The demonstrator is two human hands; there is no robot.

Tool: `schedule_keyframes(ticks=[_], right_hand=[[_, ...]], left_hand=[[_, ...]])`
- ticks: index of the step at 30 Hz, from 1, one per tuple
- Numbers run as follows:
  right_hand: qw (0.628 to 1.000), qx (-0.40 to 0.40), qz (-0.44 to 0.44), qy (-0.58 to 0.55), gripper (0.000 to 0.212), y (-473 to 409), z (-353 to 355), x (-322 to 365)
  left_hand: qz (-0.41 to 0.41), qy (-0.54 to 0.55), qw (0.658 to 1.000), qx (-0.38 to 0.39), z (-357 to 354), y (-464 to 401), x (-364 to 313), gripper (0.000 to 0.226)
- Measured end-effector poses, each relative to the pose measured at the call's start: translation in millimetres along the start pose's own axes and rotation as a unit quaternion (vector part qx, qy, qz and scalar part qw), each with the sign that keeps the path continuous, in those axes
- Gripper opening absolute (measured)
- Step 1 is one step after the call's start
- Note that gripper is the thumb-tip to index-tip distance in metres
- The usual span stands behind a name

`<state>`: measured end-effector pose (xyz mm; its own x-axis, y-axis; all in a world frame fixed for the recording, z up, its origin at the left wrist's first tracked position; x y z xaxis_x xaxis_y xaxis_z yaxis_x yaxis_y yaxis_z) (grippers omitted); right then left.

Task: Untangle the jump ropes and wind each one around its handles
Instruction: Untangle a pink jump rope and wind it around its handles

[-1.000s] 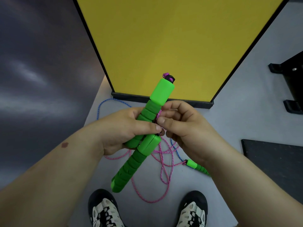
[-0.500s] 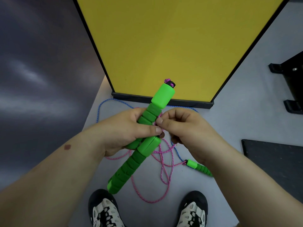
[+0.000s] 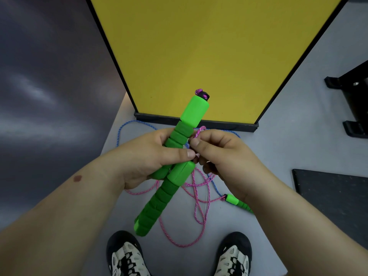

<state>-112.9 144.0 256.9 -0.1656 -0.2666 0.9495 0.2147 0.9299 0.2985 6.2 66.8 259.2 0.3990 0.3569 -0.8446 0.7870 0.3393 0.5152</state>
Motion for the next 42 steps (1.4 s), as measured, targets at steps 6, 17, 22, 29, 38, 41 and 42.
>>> schedule_keyframes(ticks=[6,17,22,29,38,41,42], right_hand=[[0.997,-0.042,0.04,-0.053,0.013,-1,7,6],[0.969,-0.17,0.105,-0.148,0.01,1,32,14],[0.957,-0.19,0.096,-0.196,0.009,1,37,13],[0.955,-0.196,-0.001,-0.224,0.014,-4,40,-2],[0.979,-0.152,0.084,0.11,0.032,7,22,21],[0.987,-0.087,0.068,0.121,0.04,5,13,17],[0.989,-0.077,0.057,0.113,0.039,5,13,16]], left_hand=[[0.026,0.013,0.999,0.025,1,5,2,0.045],[0.043,-0.023,0.998,0.033,10,3,11,0.041],[0.052,-0.048,0.997,0.035,10,2,14,0.049],[0.002,-0.396,0.91,-0.126,27,5,-6,0.021],[-0.159,-0.677,0.652,-0.302,12,16,-32,0.05],[-0.183,-0.687,0.623,-0.328,5,19,-35,0.057],[-0.188,-0.687,0.617,-0.335,5,19,-35,0.06]])
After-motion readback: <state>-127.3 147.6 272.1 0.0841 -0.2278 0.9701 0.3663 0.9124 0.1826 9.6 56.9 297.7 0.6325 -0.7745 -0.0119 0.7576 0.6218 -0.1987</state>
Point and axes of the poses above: each hand's wrist, its own y-axis away from the middle knuckle, its own z-axis out of the back of the hand, x = y × z, the point moved 7 cm from there along -y, towards the middle knuckle, and after that the axes turned 6 degrees about x, right-handed, at the moved point
